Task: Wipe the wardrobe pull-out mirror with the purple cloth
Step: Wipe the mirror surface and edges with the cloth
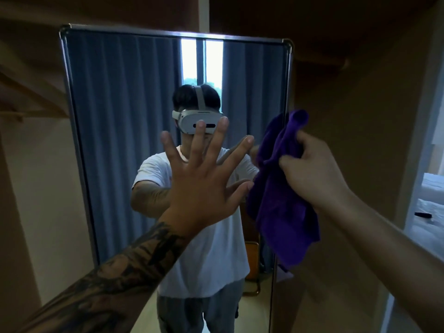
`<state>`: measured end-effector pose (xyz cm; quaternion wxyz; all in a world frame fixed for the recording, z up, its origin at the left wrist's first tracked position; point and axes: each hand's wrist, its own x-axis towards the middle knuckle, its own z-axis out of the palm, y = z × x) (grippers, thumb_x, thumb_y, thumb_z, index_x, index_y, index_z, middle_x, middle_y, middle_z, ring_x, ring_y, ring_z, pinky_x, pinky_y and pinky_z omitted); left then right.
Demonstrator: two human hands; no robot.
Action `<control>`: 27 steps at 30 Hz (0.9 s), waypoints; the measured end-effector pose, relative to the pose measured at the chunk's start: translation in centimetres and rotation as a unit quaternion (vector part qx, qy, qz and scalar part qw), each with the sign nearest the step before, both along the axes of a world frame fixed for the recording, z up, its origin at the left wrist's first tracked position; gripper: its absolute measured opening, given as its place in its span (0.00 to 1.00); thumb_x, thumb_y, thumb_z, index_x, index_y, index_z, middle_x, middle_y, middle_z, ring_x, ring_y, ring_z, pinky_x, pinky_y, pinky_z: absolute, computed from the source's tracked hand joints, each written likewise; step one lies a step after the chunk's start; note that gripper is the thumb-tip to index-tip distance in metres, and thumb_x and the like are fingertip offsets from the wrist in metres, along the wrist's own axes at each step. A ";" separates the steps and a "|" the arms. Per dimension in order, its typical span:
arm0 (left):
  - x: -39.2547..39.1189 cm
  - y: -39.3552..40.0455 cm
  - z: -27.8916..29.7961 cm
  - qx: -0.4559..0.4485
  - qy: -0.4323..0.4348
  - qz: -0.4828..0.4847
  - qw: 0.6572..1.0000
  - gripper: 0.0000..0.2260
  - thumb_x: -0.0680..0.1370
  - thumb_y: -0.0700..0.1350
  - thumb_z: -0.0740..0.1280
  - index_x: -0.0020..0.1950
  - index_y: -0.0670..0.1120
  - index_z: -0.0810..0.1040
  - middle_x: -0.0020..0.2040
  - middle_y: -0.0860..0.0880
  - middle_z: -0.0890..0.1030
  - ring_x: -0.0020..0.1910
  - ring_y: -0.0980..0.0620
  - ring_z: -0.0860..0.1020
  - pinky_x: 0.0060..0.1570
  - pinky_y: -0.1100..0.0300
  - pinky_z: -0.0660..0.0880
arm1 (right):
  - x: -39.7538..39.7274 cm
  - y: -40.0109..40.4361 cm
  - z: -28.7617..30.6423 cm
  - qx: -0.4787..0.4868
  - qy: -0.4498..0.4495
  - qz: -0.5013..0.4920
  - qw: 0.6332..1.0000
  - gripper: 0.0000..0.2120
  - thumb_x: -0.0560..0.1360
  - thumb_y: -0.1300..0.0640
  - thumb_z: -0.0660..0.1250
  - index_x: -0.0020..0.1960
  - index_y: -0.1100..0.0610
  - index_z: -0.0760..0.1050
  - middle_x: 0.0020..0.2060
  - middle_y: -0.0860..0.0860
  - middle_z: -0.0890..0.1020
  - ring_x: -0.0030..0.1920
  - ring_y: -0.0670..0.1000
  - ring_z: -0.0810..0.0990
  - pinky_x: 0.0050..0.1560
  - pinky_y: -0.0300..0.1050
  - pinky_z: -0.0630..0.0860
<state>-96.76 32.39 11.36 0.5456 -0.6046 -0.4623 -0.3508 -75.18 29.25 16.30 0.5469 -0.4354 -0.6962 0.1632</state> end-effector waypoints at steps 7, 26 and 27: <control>-0.1 0.3 0.1 0.006 -0.001 -0.007 1.000 0.36 0.80 0.73 0.57 0.85 0.59 0.58 0.86 0.43 0.56 0.84 0.35 0.54 0.71 0.18 0.42 | 0.3 -0.3 3.5 -0.028 -0.012 0.019 0.999 0.10 0.75 0.67 0.66 0.48 0.52 0.79 0.35 0.45 0.86 0.34 0.44 0.85 0.31 0.43 0.80; -0.2 0.5 0.0 0.024 -0.002 -0.031 0.999 0.37 0.78 0.73 0.60 0.84 0.60 0.60 0.86 0.43 0.57 0.83 0.34 0.57 0.69 0.16 0.48 | 0.2 -1.2 1.7 -0.045 -0.057 -0.005 0.997 0.07 0.75 0.68 0.64 0.50 0.59 0.76 0.36 0.52 0.82 0.35 0.52 0.81 0.36 0.49 0.76; -0.1 0.5 0.0 0.022 -0.002 -0.030 0.999 0.37 0.78 0.73 0.60 0.84 0.60 0.60 0.86 0.43 0.57 0.83 0.34 0.57 0.69 0.17 0.48 | 0.3 -1.1 2.1 -0.044 -0.045 0.005 0.998 0.08 0.75 0.68 0.64 0.49 0.58 0.77 0.35 0.50 0.82 0.34 0.49 0.81 0.34 0.46 0.76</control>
